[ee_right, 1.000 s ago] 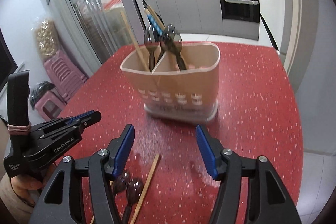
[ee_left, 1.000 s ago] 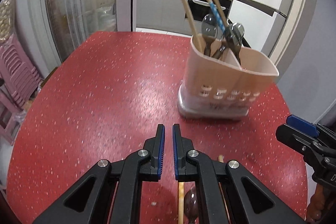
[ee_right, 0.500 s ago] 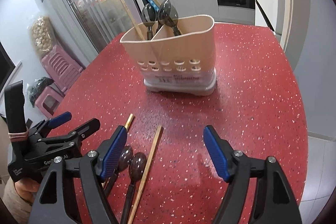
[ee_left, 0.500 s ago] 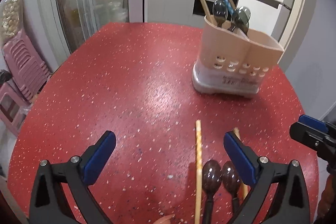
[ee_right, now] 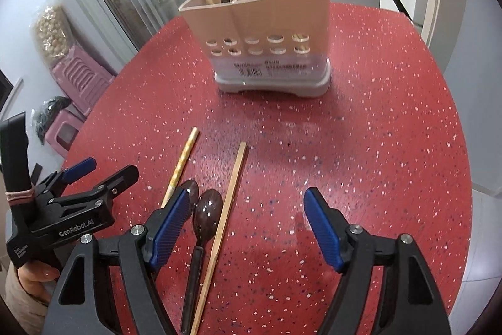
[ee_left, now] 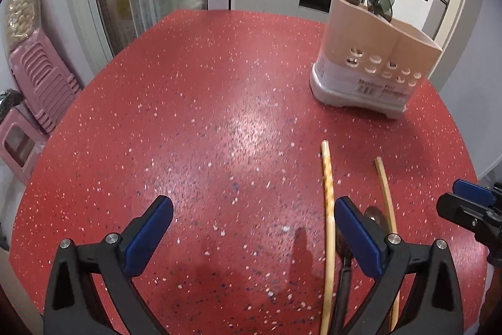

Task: Organize utensils
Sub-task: 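Move both open tools back over the remaining utensils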

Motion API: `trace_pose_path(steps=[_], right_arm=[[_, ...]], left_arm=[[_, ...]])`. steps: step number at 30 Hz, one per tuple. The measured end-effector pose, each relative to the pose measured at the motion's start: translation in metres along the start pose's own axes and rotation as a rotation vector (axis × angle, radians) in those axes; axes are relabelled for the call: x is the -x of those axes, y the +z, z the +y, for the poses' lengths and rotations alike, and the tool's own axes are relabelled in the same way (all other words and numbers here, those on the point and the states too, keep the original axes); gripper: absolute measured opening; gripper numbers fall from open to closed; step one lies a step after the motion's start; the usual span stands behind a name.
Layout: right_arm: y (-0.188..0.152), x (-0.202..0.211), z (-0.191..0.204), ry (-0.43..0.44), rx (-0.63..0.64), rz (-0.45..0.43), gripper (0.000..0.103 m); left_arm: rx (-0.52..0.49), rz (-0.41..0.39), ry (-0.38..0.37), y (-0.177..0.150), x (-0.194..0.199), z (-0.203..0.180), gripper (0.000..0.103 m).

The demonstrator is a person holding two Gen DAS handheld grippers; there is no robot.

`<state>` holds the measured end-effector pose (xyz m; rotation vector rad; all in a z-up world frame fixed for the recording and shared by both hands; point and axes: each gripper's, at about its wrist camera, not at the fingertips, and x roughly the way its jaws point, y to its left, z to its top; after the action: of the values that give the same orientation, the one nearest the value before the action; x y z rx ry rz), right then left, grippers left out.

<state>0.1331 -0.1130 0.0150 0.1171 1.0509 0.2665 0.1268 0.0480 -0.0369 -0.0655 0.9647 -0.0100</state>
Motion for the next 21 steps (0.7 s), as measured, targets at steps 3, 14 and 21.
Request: trace_pose_path(steps=[3,14,21], right_arm=[[-0.002,-0.006,0.000,-0.018,-0.011,0.029,0.078],[-0.011,-0.031,0.005,-0.072,-0.017,0.146,0.077],[-0.020,-0.044,0.020,-0.113,0.034,0.195,0.062]], left_arm=[[-0.013,0.024,-0.012,-0.005,-0.002,0.005,0.103],[-0.080,0.112,-0.070,-0.021,-0.021,-0.004,0.103],[-0.126,0.122,-0.067,-0.027,-0.023,-0.013,0.103]])
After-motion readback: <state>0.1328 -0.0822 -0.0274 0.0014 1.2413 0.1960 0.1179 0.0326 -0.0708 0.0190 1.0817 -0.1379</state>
